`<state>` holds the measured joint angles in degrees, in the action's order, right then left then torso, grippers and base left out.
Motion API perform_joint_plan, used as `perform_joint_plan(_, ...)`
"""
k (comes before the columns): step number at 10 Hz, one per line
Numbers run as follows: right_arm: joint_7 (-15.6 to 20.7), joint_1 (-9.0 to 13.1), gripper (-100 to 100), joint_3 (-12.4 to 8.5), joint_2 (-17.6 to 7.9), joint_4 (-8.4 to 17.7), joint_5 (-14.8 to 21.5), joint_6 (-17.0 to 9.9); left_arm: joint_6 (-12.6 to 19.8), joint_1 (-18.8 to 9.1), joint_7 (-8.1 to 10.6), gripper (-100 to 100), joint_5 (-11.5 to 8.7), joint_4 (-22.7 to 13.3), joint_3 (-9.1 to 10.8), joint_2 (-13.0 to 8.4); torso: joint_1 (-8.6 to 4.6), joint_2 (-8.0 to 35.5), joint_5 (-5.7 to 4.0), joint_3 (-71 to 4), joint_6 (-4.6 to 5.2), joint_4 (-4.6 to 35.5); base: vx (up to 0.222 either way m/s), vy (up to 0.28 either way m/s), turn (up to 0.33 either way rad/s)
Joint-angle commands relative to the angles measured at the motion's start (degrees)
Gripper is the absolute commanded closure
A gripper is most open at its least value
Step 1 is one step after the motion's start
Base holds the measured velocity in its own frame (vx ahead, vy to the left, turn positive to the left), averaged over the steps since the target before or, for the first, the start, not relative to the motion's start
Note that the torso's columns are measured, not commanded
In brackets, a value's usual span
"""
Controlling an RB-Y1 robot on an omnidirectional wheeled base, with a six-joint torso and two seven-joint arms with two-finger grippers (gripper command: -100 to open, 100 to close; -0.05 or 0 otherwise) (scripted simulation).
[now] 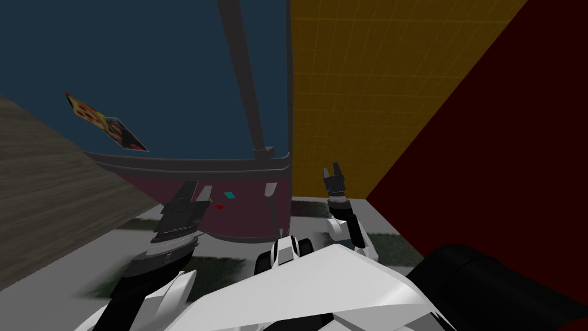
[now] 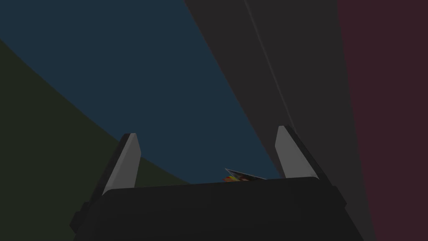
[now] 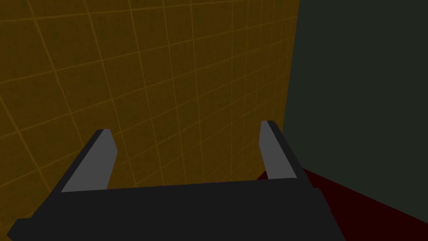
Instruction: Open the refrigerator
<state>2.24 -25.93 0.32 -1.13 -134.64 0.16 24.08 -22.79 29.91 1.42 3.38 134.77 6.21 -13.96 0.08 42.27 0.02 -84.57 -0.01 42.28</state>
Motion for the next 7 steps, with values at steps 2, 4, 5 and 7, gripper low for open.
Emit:
perform_joint_plan(2, 0.0, 0.0, 0, 0.0, 0.0, 0.0, 0.0, 0.0, 4.6, -0.3, 1.38, -100, -0.5, 0.9, 1.82, -3.4, -0.10, 0.0, -0.02, 0.0, 0.01, 0.0, -0.028, -0.062, -0.032)
perform_joint_plan(4, 0.0, 0.0, 0, 0.0, 0.0, 0.0, 0.0, 0.0, 8.4, -0.6, 2.74, -100, -1.0, 2.0, 3.58, -6.5, -0.09, 0.0, -0.02, 0.0, 0.01, 0.0, -0.034, -0.069, -0.034)
perform_joint_plan(5, 0.0, 0.0, 0, 0.0, 0.0, 0.0, 0.0, 0.0, 10.1, -0.7, 3.41, -100, -1.2, 2.5, 4.46, -7.9, -0.13, 0.1, -0.04, 0.0, 0.01, 0.0, -0.045, -0.080, -0.050)
perform_joint_plan(7, 0.0, 0.0, 0, 0.0, 0.0, 0.0, 0.0, 0.0, 13.0, -0.8, 4.08, -100, -1.5, 2.9, 5.33, -9.2, -0.04, 0.0, -0.01, 0.0, 0.00, 0.0, -0.024, -0.058, -0.021)
